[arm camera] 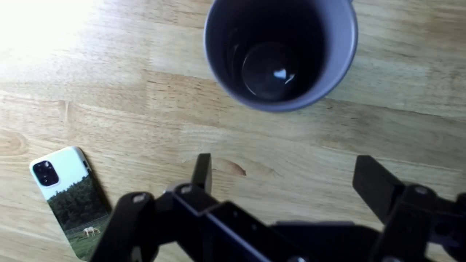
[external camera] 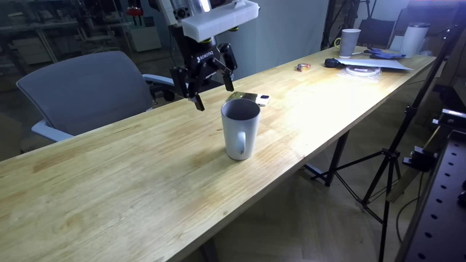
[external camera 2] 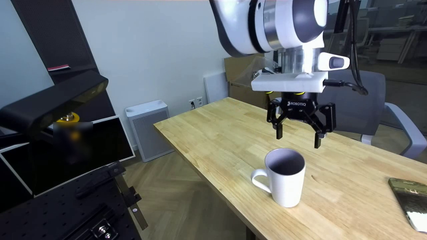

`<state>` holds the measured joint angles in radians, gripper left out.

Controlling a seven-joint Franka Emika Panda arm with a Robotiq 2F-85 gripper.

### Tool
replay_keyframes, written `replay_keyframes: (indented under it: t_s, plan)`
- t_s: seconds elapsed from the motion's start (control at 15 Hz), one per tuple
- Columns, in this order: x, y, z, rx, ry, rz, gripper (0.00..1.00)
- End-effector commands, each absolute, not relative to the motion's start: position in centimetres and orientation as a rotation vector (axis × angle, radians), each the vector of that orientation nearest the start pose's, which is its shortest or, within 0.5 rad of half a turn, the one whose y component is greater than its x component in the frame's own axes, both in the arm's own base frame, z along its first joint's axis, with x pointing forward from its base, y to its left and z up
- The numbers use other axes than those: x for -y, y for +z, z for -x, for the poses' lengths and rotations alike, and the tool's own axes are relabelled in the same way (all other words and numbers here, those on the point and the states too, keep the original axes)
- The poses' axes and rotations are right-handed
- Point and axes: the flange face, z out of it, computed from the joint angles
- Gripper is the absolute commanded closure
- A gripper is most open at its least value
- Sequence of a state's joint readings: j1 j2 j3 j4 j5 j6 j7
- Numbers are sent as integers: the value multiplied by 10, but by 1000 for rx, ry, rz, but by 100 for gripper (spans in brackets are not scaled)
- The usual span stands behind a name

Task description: Move the white mug to the front of the table

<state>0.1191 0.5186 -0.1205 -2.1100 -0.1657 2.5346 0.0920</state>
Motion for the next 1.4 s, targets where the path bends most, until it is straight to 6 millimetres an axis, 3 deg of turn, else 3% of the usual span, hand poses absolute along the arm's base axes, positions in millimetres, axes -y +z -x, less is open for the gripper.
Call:
replay_keyframes:
  t_s: [0.0, 0.47, 0.73, 0.8, 1.33]
  plan:
    - [-3, 182, -587, 56, 113, 3333, 0]
    - [6, 227, -625, 28, -30, 3345, 0]
    - [23, 251, -644, 38, -72, 3353, 0]
    - [15, 236, -637, 49, -79, 3334, 0]
    - [23, 244, -642, 37, -76, 3339, 0]
